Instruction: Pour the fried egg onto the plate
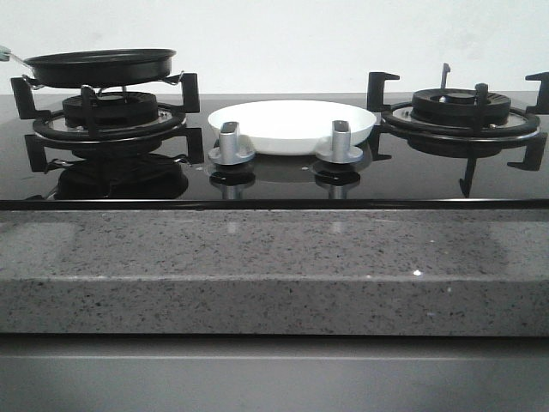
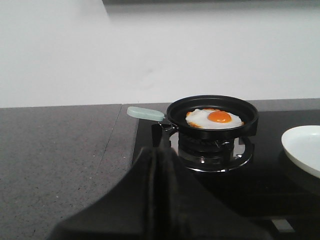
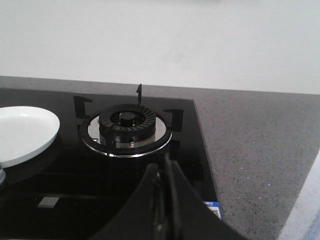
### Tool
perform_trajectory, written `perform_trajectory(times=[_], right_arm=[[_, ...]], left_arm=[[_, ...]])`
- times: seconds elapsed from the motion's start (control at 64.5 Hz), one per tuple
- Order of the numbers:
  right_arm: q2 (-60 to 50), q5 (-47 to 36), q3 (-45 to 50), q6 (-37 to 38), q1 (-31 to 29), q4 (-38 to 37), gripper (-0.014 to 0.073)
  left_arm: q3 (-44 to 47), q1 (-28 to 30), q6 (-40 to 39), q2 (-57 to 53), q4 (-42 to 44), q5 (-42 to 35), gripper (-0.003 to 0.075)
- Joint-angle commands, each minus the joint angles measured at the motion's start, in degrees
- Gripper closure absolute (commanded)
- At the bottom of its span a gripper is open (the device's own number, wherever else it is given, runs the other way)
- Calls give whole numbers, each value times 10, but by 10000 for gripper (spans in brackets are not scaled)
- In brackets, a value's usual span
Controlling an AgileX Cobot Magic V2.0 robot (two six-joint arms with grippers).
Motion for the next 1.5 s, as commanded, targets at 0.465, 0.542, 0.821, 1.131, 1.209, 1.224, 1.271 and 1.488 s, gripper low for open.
perform_trajectory(times=[0.465,0.542,0.821,1.131,1.209,1.224,1.271,1.488], right_arm=[[123,-16,-90,-3,-3,1,99],[124,-15,-90,-3,-3,1,-14],[127,-25,-90,-3,-3,1,-41],[255,-28,-129,-3,6,34,-41],[301,-28,-152,-3,24,34,-41],[309,-28,-160,-3,28,34,-41],[336,-28,-176,-3,40,34,-40],[473,-29,-277,-3,104,33,-40]], left_arm=[[-75,-6,-7,97,1,-66,229],[-74,-6,-7,97,1,-66,78],[-74,-6,-7,97,1,-66,70],[-74,-6,-7,97,1,-66,146],[-74,-6,-7,97,1,-66,164],[-74,-6,-7,97,1,-66,167],[-74,-6,-7,97,1,-66,176],[-74,-6,-7,97,1,-65,213]])
